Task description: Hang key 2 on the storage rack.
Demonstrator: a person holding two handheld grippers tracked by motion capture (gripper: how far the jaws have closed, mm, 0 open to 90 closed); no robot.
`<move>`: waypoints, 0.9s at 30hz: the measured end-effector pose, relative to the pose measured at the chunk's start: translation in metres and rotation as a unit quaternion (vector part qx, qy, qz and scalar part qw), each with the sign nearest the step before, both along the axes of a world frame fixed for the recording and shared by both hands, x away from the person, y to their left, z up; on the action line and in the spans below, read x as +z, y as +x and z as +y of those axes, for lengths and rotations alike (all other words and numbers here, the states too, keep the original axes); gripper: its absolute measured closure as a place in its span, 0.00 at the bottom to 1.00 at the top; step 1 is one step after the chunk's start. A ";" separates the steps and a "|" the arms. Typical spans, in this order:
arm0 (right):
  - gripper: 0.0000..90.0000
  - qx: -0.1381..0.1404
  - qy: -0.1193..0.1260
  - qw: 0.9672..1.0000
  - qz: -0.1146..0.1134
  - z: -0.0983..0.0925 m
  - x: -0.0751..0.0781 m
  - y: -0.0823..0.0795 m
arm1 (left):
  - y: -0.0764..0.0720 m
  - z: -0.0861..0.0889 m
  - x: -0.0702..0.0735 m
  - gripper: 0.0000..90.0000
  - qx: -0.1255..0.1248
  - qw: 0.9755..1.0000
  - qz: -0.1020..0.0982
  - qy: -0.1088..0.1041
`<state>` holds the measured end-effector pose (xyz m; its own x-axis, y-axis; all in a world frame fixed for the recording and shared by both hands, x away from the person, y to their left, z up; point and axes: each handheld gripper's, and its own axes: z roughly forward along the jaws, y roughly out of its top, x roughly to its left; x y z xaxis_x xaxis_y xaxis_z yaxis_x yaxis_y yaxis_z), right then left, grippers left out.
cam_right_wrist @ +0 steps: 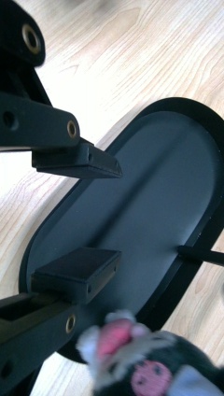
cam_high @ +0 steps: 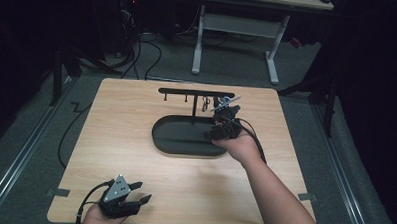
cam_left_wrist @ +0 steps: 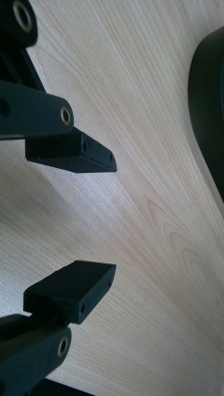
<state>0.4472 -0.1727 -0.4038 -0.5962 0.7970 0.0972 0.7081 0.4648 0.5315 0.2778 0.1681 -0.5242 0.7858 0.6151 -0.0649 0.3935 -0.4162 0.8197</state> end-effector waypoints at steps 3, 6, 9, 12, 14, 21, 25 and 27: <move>0.50 0.015 0.014 1.000 -0.002 -0.001 -0.008 -0.007 | 0.000 0.000 0.000 0.49 -0.001 1.000 0.001 0.000; 0.45 0.020 0.016 0.999 -0.024 -0.003 -0.014 -0.018 | 0.000 0.001 0.000 0.49 -0.001 1.000 0.001 -0.002; 0.45 0.026 0.017 0.998 -0.049 -0.005 -0.021 -0.030 | 0.001 0.002 -0.001 0.49 0.000 1.000 0.002 -0.003; 0.39 0.018 0.038 0.997 -0.067 -0.012 -0.031 -0.046 | 0.001 0.003 0.000 0.49 0.002 1.000 0.003 -0.004; 0.34 0.016 0.041 0.995 -0.087 -0.019 -0.041 -0.062 | 0.001 0.003 -0.001 0.49 0.004 1.000 0.002 -0.006; 0.30 0.005 0.056 0.991 -0.124 -0.035 -0.066 -0.098 | 0.001 0.002 -0.002 0.49 0.005 1.000 0.007 -0.009; 0.25 -0.005 0.074 0.990 -0.118 -0.056 -0.088 -0.120 | -0.001 0.001 -0.002 0.49 0.005 1.000 0.007 -0.011; 0.23 -0.016 0.087 0.989 -0.120 -0.068 -0.100 -0.130 | -0.001 0.000 -0.002 0.49 0.004 1.000 0.005 -0.012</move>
